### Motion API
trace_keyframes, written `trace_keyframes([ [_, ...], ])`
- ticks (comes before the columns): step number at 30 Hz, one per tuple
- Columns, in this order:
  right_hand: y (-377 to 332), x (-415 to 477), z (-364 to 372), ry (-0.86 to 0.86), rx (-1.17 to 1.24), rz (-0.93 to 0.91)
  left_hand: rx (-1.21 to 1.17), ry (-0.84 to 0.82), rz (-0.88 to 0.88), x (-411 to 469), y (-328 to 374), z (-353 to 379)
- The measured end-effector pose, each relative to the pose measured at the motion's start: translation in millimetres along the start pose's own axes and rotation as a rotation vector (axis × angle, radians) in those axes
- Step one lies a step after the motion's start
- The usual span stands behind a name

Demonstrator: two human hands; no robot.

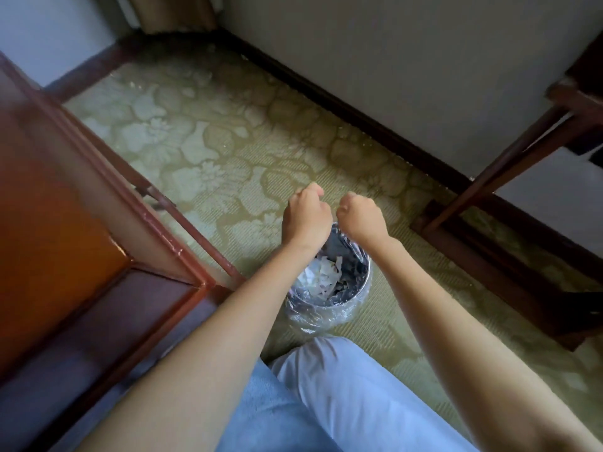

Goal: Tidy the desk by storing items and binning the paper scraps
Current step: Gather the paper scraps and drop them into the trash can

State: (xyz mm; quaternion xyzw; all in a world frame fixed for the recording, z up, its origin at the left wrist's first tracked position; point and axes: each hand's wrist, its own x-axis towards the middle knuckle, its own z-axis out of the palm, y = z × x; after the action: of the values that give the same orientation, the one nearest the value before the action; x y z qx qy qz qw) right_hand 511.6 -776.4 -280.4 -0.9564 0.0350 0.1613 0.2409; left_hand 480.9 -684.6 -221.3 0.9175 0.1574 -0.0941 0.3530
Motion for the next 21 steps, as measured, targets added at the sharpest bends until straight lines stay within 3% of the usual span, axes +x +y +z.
trace_keyframes([
  [6,-77,-58,-94,0.346,0.018,-0.247,-0.071,0.355,0.232,-56,52,-102],
  [11,-149,-121,-126,0.489,0.043,-0.498,-0.094,0.615,0.310,-113,38,-185],
  [16,-234,-186,-97,0.466,0.081,-0.731,-0.027,0.779,0.139,-164,-31,-252],
  [21,-306,-232,-37,0.279,0.072,-0.934,0.024,0.835,-0.062,-202,-123,-292],
])
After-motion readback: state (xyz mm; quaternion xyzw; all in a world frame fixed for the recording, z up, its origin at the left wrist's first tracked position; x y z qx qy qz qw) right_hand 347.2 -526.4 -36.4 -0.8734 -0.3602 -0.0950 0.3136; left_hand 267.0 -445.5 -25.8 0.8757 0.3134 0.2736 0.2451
